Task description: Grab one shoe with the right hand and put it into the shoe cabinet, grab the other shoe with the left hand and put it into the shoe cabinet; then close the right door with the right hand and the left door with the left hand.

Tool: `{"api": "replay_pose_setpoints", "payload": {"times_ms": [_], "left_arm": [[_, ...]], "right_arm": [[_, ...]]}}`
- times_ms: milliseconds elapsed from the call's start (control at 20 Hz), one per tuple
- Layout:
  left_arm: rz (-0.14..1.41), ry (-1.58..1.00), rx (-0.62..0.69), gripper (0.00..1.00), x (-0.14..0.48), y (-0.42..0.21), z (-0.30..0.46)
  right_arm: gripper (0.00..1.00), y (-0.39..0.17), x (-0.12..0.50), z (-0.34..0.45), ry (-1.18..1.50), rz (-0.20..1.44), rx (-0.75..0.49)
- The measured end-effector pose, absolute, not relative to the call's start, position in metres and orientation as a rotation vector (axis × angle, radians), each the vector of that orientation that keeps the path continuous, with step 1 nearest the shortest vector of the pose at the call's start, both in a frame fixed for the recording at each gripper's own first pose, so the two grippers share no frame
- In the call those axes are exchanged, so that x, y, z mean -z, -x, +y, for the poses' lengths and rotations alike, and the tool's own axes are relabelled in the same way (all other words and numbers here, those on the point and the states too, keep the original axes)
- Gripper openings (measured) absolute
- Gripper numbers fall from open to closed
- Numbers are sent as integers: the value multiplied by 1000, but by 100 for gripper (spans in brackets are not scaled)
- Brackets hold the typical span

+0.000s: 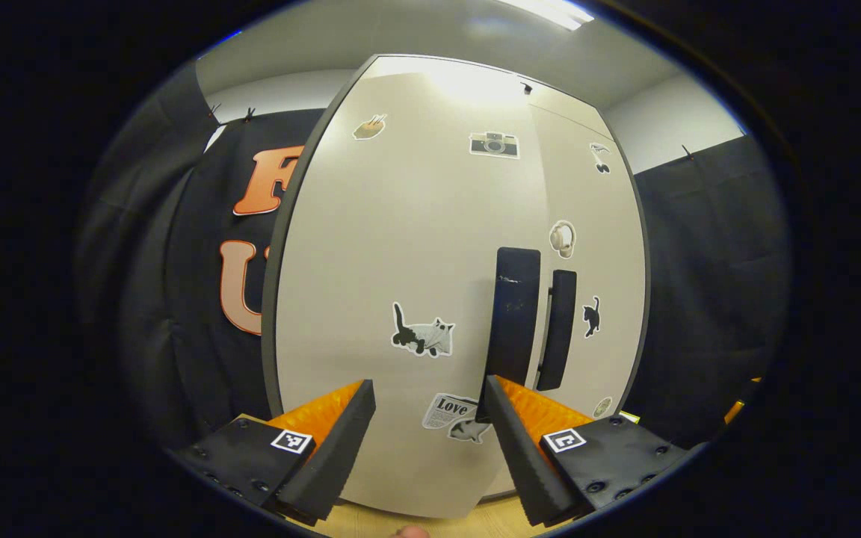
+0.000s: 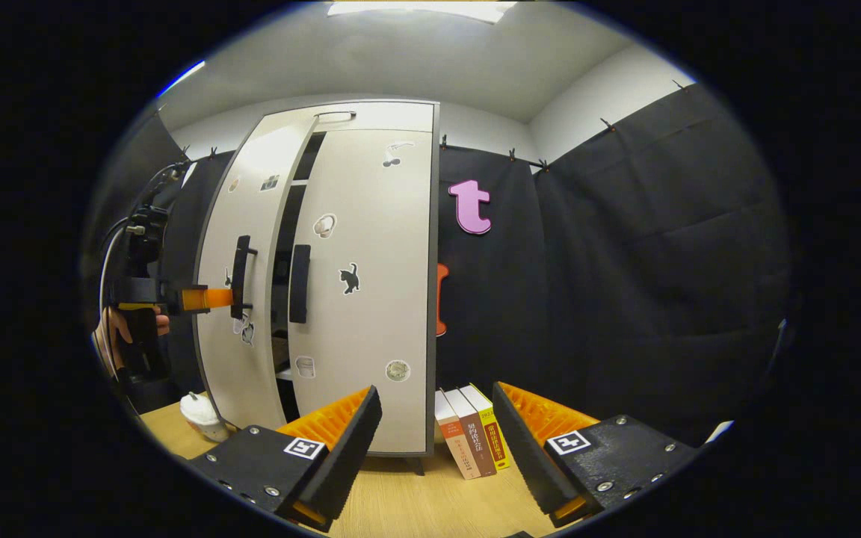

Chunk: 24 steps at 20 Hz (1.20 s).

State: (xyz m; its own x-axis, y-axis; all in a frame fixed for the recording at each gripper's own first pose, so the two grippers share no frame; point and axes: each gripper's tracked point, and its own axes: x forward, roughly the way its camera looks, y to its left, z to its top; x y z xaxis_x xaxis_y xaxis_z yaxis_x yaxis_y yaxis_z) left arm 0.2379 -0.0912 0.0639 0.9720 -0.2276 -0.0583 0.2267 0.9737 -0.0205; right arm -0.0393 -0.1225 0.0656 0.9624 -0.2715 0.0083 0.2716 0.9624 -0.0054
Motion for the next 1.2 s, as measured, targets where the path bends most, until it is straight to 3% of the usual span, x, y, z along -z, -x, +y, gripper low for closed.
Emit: {"api": "replay_pose_setpoints", "payload": {"times_ms": [800,1200], "left_arm": [[67,-6,189,99,-58,-268,-103],[40,20,207,96,-85,-189,-90]], "right_arm": [[92,45,-63,-135,3,-9,309],[92,38,-59,-126,-24,-15,277]]}}
